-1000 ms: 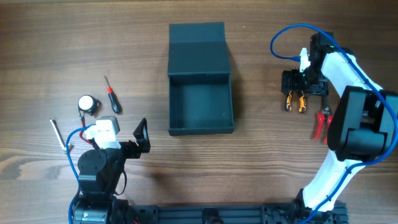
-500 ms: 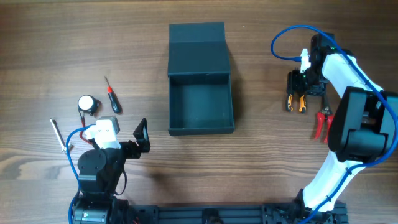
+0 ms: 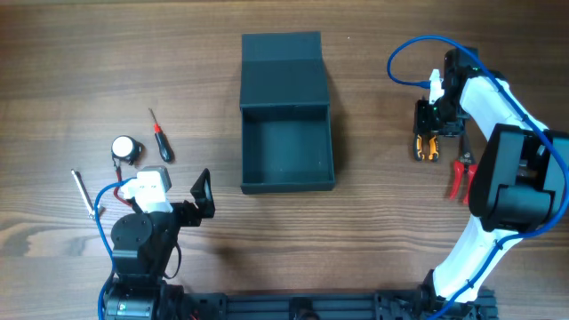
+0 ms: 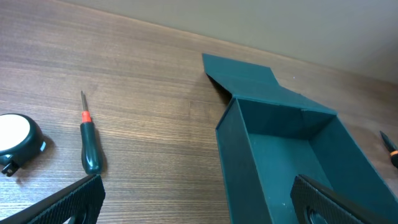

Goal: Pack container
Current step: 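Lower the right gripper and close it on the pliers handles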

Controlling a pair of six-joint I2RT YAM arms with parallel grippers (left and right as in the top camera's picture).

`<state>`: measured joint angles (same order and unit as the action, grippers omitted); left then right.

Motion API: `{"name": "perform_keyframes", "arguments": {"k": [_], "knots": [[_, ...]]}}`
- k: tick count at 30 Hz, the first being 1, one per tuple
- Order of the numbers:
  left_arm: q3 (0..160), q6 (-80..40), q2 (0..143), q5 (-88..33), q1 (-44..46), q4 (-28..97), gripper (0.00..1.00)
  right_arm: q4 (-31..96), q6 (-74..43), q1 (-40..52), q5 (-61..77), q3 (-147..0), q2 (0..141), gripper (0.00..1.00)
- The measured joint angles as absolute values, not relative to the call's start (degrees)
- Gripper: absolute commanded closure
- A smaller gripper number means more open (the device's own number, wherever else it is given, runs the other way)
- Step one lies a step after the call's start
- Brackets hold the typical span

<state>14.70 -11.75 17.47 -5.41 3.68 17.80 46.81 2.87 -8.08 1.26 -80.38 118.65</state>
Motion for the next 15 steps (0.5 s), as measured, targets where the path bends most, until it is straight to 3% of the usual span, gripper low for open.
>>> {"name": "perform_keyframes", "arguments": {"k": [6, 7, 15], "knots": [[14.7, -11.7, 17.5, -5.4, 3.7, 17.8, 0.00, 46.8, 2.9, -8.1, 1.3, -80.4, 118.7, 0.87], [14.7, -11.7, 17.5, -5.4, 3.7, 17.8, 0.00, 46.8, 2.9, -8.1, 1.3, -80.4, 118.7, 0.95], [14.7, -11.7, 17.5, -5.4, 3.7, 17.8, 0.00, 46.9, 2.6, -8.1, 1.5, -80.4, 118.7, 0.96]]}}
